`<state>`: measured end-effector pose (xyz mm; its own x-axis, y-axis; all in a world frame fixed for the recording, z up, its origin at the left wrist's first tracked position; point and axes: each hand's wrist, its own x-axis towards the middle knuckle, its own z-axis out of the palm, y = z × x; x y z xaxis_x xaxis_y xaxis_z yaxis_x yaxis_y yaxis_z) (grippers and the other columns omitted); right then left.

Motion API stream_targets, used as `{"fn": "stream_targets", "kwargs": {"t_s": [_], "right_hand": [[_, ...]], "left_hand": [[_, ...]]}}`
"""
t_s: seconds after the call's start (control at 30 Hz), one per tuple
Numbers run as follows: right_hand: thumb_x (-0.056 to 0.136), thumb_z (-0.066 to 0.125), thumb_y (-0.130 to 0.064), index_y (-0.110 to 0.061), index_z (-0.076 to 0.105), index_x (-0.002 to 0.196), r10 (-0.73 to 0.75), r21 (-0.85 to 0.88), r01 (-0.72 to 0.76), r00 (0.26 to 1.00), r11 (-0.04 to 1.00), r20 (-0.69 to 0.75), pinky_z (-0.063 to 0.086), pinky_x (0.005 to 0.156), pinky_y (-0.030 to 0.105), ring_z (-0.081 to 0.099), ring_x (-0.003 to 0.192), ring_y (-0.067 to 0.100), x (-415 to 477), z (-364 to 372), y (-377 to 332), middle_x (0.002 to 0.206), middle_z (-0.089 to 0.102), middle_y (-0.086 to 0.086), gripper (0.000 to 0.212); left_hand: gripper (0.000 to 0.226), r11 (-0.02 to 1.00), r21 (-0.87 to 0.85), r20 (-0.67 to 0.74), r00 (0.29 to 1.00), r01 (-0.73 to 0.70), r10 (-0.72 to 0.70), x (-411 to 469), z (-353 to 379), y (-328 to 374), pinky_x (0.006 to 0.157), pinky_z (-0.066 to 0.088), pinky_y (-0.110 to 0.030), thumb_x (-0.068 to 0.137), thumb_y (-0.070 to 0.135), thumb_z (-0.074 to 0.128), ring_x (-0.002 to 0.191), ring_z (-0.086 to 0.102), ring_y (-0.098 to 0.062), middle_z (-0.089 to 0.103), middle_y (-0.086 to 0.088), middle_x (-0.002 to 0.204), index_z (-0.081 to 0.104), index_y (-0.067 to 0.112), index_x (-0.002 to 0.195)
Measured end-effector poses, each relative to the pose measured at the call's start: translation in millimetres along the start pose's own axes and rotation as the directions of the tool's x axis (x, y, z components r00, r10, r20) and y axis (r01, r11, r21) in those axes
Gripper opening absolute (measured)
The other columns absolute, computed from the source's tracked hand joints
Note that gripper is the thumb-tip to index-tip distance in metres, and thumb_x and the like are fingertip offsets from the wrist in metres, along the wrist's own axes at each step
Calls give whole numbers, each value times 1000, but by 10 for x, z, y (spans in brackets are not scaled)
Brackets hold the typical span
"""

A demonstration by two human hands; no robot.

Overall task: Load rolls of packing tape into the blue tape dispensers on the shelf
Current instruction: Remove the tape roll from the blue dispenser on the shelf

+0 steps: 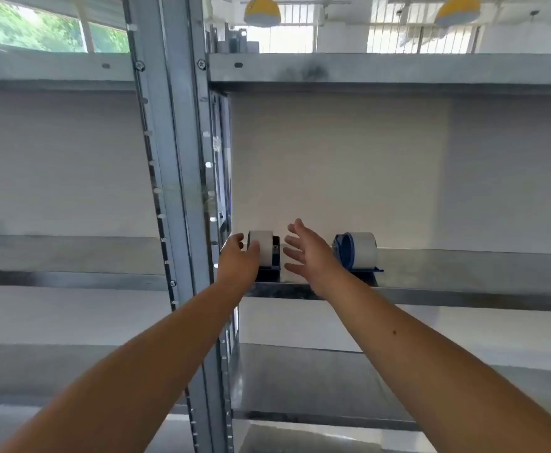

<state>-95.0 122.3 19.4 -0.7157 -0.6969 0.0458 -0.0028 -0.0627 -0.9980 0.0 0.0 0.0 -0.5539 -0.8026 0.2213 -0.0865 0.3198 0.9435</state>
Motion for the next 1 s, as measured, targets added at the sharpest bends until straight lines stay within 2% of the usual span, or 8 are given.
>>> {"fn": "stream_targets", "kwargs": {"t_s": [0.1, 0.17, 0.3, 0.43, 0.6, 0.73, 0.83, 1.0], "right_hand": [[102, 45, -58, -22, 46, 151, -7, -30, 6, 1000, 1000, -16, 45, 113, 50, 54, 134, 25, 34, 32, 22, 152, 53, 4, 61], [103, 47, -53, -23, 50, 145, -31, -72, 30, 999, 997, -20, 47, 113, 50, 56, 132, 25, 58, 56, 30, 148, 55, 4, 52], [101, 55, -39, -30, 55, 136, -93, -257, 83, 995, 963, -26, 49, 110, 49, 58, 128, 24, 166, 58, -11, 144, 58, 3, 36], [91, 69, -22, -25, 58, 137, -125, -469, 128, 991, 874, 38, 51, 104, 40, 64, 118, 20, 222, 31, -13, 129, 69, 2, 47], [85, 74, -34, -27, 65, 131, -110, -652, 156, 988, 742, 112, 56, 95, 37, 69, 106, 14, 263, 60, 67, 122, 74, -4, 48], [82, 78, -45, -28, 78, 107, -137, -766, 212, 977, 607, 161, 58, 80, 31, 72, 89, 11, 270, 73, 125, 100, 79, -8, 30], [83, 79, -48, -41, 70, 73, -171, -764, 216, 975, 607, 140, 42, 58, 13, 61, 61, -5, 292, 87, 135, 64, 67, -25, 15], [74, 85, -50, -22, 70, 102, -159, -779, 195, 980, 596, 124, 59, 82, 31, 71, 89, 12, 365, 21, 193, 96, 77, -5, 42]], "left_hand": [[48, 999, 20, 8, 999, 45, -45, 2, -1, 30, 73, 60, -35, 102, 45, 45, 91, 65, -19, 67, -5, 120, 52, 17, 141], [36, 998, -19, 23, 998, 56, -56, 7, 27, 38, 82, 61, -42, 103, 48, 43, 89, 67, -22, 67, -2, 98, 61, 19, 116], [38, 998, -22, 5, 998, 62, -61, 69, 52, 88, 90, 60, -50, 103, 52, 40, 94, 70, -34, 63, -1, 82, 51, 29, 75], [41, 1000, -1, -26, 1000, 1, -1, 120, 69, 102, 86, 60, -49, 105, 46, 40, 84, 67, -26, 65, -2, 80, 58, 27, 73], [49, 997, 42, -53, 996, -64, 66, 201, 67, 83, 79, 57, -49, 105, 46, 39, 73, 62, -20, 64, -3, 74, 66, 14, 80], [52, 997, 46, -29, 997, -69, 70, 329, 53, 166, 78, 60, -49, 105, 49, 38, 73, 64, -23, 64, -7, 74, 63, 14, 76], [54, 994, 81, -28, 997, -75, 77, 415, 73, 201, 79, 59, -48, 104, 51, 37, 77, 66, -28, 65, -10, 76, 64, 13, 76], [56, 998, 57, -62, 998, 11, -8, 600, 96, 416, 67, 47, -34, 105, 49, 38, 71, 58, -25, 58, -7, 71, 56, 9, 71]]}}
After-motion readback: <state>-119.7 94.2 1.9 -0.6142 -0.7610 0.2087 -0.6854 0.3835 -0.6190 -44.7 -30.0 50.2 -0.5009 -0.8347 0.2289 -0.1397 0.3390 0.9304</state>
